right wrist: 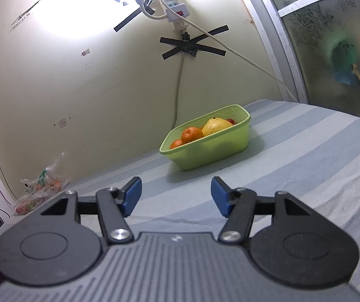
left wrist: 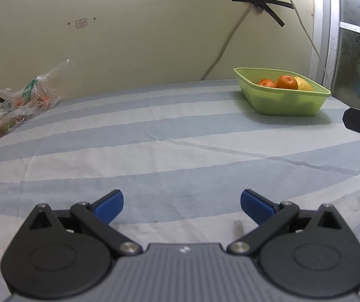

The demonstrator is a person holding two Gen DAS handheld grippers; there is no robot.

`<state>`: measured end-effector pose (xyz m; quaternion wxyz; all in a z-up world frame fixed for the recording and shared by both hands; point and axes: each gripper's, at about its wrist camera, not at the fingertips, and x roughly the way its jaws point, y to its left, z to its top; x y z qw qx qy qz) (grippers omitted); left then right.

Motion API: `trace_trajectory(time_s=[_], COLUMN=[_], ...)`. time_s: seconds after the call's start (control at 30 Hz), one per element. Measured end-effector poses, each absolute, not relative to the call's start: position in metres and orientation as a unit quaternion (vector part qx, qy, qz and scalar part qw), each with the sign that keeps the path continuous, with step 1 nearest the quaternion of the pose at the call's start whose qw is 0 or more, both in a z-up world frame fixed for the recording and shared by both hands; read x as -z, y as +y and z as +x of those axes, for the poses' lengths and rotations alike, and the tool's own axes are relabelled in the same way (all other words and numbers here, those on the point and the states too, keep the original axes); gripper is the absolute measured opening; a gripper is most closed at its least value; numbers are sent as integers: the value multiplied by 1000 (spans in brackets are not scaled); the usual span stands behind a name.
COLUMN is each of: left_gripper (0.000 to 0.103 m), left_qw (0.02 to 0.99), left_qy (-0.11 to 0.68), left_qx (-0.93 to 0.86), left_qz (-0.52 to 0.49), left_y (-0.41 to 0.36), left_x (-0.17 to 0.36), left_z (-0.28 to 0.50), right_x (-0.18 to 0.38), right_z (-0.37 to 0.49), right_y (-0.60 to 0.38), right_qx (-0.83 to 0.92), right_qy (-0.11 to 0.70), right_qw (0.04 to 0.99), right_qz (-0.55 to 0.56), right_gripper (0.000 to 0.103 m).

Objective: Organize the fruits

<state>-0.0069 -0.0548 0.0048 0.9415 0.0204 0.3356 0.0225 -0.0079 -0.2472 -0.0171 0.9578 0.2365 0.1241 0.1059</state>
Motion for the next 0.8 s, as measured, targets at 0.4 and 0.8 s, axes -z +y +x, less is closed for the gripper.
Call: trace_trajectory(time_s=[0.4,0.8], left_gripper=[103,103], left_qw=[935,931], left_qy=[352,363], left_qx=[-22,-26], left_qz=[43,41], left_y=[-62,-61], left_x=[-2,-1], left_z=[-9,-5], right_x=[17,17], right_z=[-8,-7], right_y=[-246,-245], right_qx=[-104,-102], right_qy=[126,127], right_qw=[958,957], right_qz=[237,239], right_gripper=[63,63])
